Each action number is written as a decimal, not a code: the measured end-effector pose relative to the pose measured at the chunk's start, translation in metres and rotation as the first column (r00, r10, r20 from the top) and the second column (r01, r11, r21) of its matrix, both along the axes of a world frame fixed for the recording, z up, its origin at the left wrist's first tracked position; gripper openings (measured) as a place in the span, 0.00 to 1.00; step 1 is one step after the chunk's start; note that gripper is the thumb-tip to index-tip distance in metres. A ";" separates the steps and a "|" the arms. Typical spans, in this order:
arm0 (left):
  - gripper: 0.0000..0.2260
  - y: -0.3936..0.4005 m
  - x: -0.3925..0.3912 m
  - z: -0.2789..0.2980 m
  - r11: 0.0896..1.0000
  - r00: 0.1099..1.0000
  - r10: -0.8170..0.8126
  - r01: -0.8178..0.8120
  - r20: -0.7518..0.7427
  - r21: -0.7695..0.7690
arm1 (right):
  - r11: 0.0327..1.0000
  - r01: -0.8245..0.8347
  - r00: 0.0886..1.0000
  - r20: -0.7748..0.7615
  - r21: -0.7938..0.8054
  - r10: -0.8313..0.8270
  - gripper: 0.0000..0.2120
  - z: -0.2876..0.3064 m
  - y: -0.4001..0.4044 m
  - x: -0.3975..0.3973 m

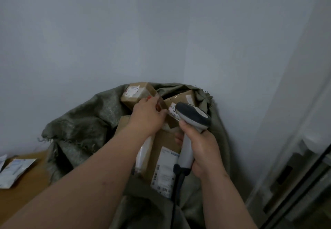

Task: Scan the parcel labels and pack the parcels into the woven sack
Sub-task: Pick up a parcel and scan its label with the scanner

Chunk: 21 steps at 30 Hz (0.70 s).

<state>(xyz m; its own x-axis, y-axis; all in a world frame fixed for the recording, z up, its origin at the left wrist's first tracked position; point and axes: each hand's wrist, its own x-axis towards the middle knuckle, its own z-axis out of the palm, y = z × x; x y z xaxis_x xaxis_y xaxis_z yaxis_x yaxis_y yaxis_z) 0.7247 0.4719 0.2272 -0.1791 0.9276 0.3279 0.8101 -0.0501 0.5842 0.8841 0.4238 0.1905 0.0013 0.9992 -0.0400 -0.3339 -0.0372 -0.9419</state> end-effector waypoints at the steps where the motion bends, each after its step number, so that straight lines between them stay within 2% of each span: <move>1: 0.22 -0.010 -0.008 0.007 0.999 1.000 -0.002 0.001 0.025 0.040 | 1.000 -0.004 1.000 0.022 0.015 0.004 0.12 0.004 -0.007 -0.007; 4: 0.19 -0.048 -0.041 0.018 0.993 0.994 0.024 -0.036 0.108 0.114 | 0.997 -0.066 0.995 0.072 0.043 0.063 0.11 0.019 -0.032 -0.036; 11: 0.14 -0.167 -0.157 0.000 0.960 0.930 0.176 -0.235 0.324 0.151 | 0.956 -0.281 0.949 0.173 0.085 0.264 0.12 0.027 -0.118 -0.158; 17: 0.12 -0.277 -0.274 -0.049 0.911 0.787 0.342 -0.411 0.514 0.023 | 0.922 -0.388 0.901 0.214 0.009 0.377 0.11 -0.005 -0.190 -0.276; 21: 0.05 -0.330 -0.332 -0.083 0.873 0.684 0.437 -0.480 0.584 -0.092 | 0.908 -0.419 0.871 0.273 -0.018 0.408 0.11 -0.030 -0.224 -0.338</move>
